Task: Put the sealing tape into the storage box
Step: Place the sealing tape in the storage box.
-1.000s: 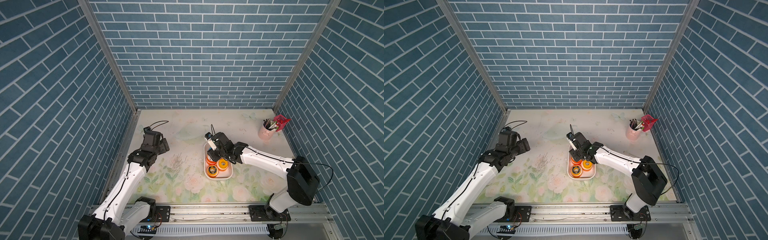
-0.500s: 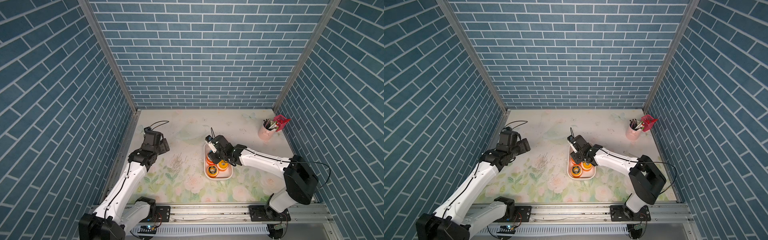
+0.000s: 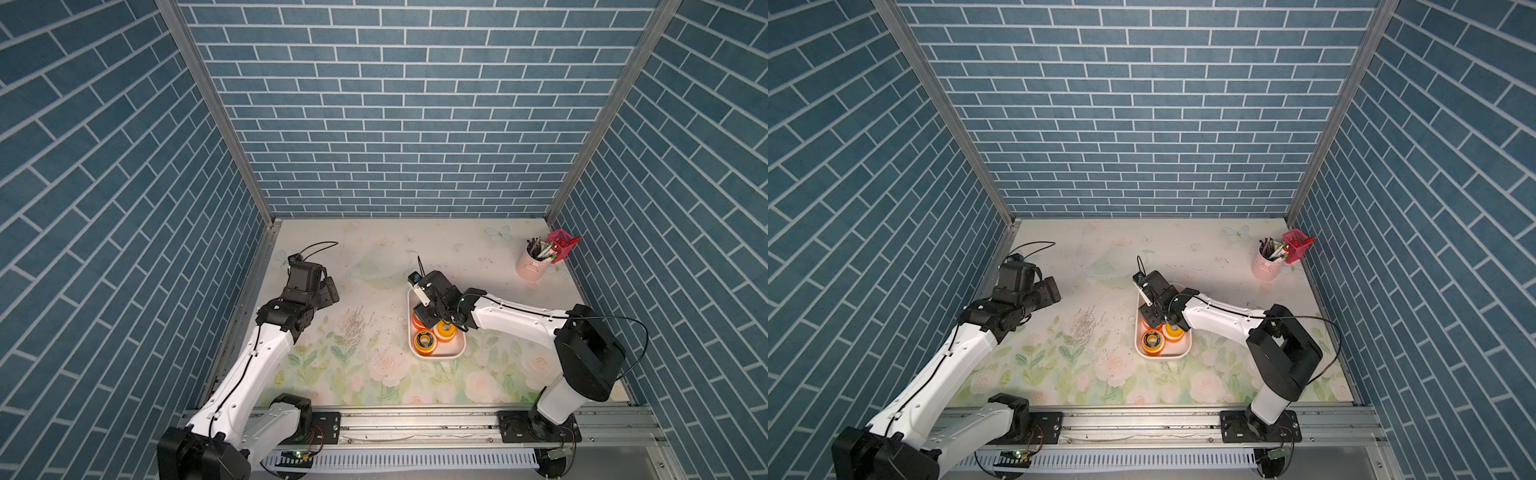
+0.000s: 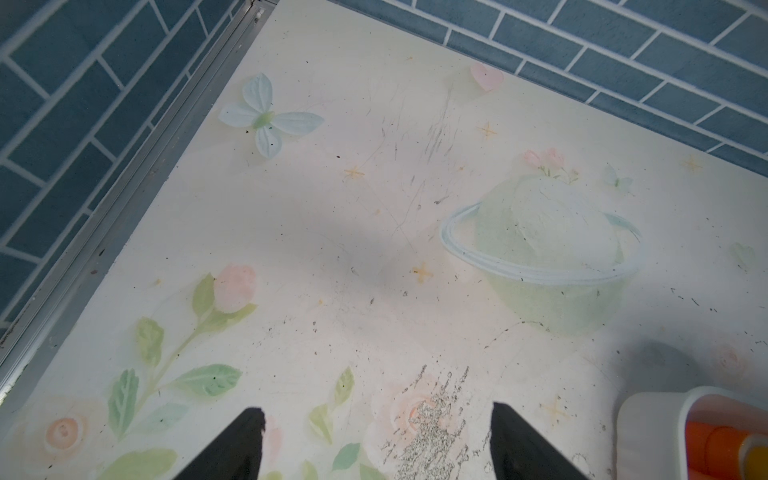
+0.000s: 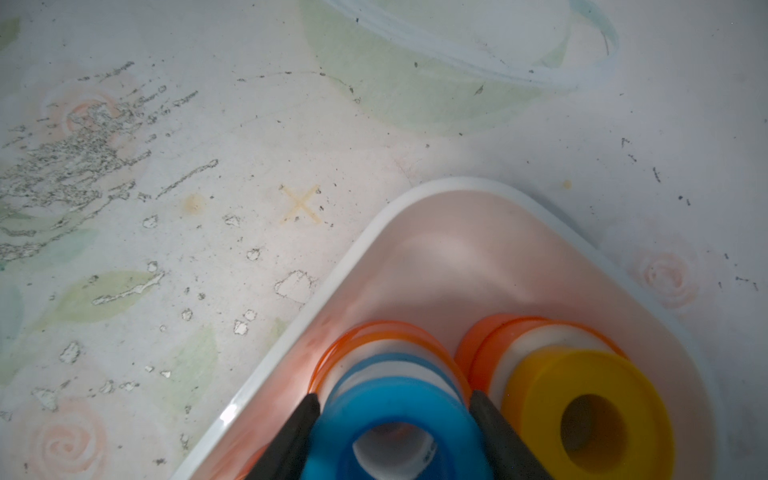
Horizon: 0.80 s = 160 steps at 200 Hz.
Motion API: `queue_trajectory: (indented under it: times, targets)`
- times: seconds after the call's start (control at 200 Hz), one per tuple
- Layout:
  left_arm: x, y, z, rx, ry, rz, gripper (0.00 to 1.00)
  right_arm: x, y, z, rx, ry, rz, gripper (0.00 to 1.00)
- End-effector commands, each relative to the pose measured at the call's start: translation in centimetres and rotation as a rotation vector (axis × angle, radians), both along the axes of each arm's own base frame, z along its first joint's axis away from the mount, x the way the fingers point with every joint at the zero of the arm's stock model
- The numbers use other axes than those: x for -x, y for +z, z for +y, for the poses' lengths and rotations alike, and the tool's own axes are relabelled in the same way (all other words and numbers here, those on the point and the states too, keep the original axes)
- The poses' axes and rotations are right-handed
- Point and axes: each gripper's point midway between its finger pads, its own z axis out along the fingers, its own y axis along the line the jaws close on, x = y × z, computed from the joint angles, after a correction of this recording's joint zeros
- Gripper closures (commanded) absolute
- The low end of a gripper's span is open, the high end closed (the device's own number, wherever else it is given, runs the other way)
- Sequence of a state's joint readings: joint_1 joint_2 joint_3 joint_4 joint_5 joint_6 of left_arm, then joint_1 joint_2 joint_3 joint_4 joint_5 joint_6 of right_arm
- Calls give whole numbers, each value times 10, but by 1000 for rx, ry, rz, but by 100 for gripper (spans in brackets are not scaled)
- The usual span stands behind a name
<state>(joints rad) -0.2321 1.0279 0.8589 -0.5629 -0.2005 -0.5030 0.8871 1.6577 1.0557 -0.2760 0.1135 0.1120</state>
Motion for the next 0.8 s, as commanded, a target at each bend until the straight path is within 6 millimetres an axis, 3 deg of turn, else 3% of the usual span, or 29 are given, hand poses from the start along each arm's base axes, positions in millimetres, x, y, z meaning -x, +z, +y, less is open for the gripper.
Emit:
queue_trajectory:
  times: [0.0, 0.34, 0.48, 0.66, 0.795]
  targets:
    - [2, -3, 4, -12, 5, 9, 11, -9, 5, 3, 2, -15, -16, 43]
    - [2, -4, 4, -12, 6, 9, 9, -8, 14, 3, -11, -15, -26, 31]
    - [2, -4, 4, -14, 6, 10, 8, -10, 29, 2, -35, -23, -56, 31]
    - [1, 3, 3, -7, 6, -11, 6, -20, 70, -4, -106, -67, -174, 30]
    - [-8, 27, -9, 70, -21, -99, 3, -33, 124, -22, -210, -155, -335, 28]
